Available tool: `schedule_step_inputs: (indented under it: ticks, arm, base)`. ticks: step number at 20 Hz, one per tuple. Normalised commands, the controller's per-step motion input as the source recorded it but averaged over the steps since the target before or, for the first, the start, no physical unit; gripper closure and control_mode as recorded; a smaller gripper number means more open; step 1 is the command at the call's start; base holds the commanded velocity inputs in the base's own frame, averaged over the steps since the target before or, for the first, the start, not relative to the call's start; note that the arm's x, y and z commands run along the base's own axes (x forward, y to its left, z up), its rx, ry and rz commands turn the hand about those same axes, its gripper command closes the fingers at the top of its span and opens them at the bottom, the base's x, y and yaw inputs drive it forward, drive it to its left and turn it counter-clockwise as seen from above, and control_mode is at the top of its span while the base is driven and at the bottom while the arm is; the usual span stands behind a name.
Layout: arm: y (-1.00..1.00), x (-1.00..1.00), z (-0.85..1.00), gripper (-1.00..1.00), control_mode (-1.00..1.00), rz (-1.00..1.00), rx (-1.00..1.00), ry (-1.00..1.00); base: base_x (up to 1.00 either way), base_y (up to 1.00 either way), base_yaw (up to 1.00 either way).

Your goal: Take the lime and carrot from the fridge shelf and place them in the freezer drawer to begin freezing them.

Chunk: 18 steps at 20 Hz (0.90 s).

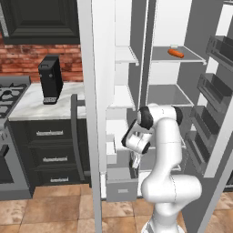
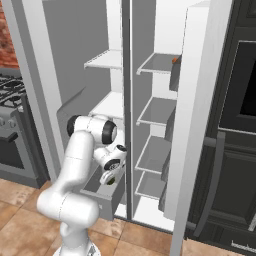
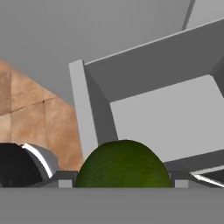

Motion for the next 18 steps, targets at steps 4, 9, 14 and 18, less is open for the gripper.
schedule_step_inputs:
  ticks: [4,9,14,18]
  arm:
    - [0.12,0.45,-0.37,1.0,-1.0,0.06,0.0,0.0]
    - [0.0,0.21,-0.42,1.0,-1.0,0.07,0.02,0.0]
    - [0.06,0.02,-0.37,1.0,-1.0,0.05,0.01,0.0]
    - [0.19,0.0,-0.38,1.0,-1.0,0.01,0.0,0.0]
  base:
    - [0.0,0.0,0.0]
    - [0.0,0.0,0.0]
    - [0.0,0.0,0.0]
    - [0.0,0.0,0.0]
